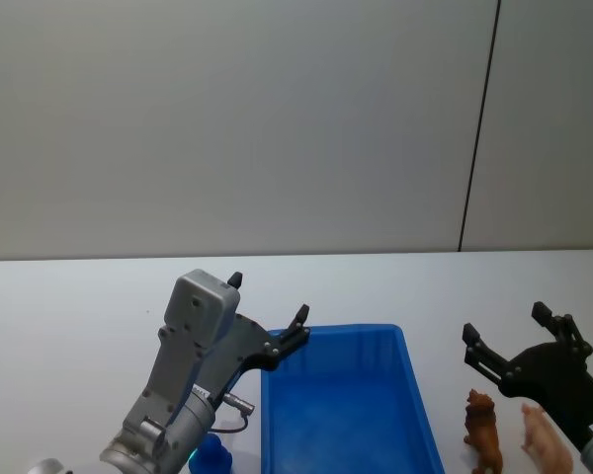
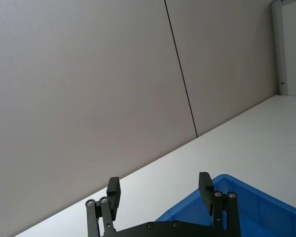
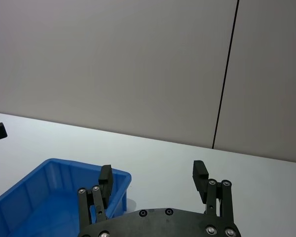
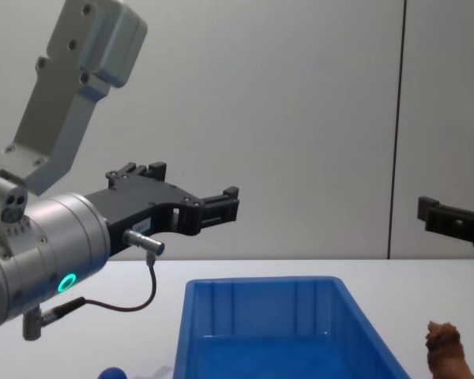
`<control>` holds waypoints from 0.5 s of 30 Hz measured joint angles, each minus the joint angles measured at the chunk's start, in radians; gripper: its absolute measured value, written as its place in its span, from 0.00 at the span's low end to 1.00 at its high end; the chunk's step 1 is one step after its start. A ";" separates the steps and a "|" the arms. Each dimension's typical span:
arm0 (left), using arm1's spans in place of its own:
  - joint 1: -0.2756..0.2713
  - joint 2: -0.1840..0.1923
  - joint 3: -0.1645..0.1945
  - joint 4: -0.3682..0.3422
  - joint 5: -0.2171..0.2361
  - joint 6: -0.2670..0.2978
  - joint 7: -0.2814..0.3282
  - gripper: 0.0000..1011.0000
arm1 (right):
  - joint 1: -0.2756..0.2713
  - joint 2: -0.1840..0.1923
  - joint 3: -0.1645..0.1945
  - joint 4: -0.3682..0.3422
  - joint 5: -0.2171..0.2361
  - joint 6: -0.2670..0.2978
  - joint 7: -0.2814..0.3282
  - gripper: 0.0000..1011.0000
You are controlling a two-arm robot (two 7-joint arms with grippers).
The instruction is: Pick up the two dolls from the table and place them into the box.
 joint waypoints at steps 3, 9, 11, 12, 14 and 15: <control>0.000 0.000 0.000 0.000 0.000 0.000 0.000 0.99 | 0.000 0.000 0.000 0.000 0.000 0.000 0.000 0.99; 0.000 0.000 0.000 0.000 0.000 0.000 0.000 0.99 | 0.000 0.000 0.000 0.000 0.000 0.000 0.000 0.99; 0.000 0.000 0.000 0.000 0.000 0.000 0.000 0.99 | 0.000 0.000 0.000 0.000 0.000 0.000 0.000 0.99; 0.000 0.000 0.000 0.000 0.000 0.000 0.000 0.99 | 0.000 0.000 0.000 0.000 0.000 0.000 0.000 0.99; 0.000 0.000 0.000 0.000 0.000 0.000 0.000 0.99 | 0.000 0.000 0.000 0.000 0.000 0.000 0.000 0.99; 0.000 0.000 0.000 0.000 0.000 0.000 0.000 0.99 | 0.000 0.000 0.000 0.000 0.000 0.000 0.000 0.99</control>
